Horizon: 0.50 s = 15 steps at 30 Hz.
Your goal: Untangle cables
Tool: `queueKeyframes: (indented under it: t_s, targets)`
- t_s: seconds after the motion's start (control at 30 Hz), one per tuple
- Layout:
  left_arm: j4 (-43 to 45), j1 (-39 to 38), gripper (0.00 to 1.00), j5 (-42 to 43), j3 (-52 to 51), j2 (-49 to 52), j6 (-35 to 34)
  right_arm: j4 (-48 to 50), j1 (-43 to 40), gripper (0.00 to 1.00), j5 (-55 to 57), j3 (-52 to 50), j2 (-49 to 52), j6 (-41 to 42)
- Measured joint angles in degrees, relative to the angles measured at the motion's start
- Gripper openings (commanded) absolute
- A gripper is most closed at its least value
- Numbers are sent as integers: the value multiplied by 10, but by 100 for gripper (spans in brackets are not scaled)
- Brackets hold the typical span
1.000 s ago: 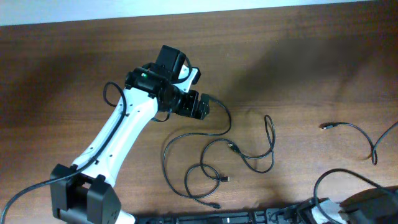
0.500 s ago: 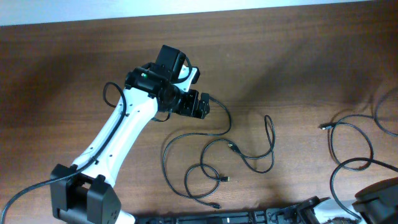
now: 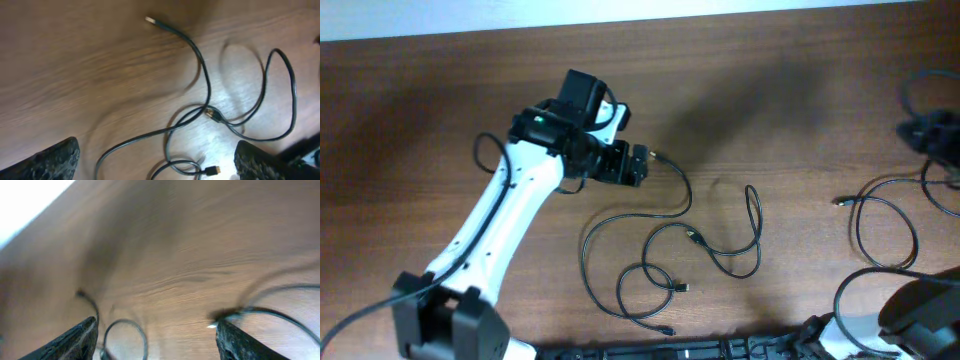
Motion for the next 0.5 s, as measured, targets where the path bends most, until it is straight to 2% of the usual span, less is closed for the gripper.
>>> queueKeyframes:
  t_s: [0.07, 0.27, 0.5]
  targets:
    - [-10, 5, 99, -27, 0, -44, -2, -19, 84, 74, 24, 0, 0, -14]
    - [-19, 5, 99, -109, 0, -151, -6, -90, 245, 74, 98, 0, 0, -20]
    - [-24, 5, 99, -204, 0, -231, -66, -144, 364, 75, 204, -7, 0, 101]
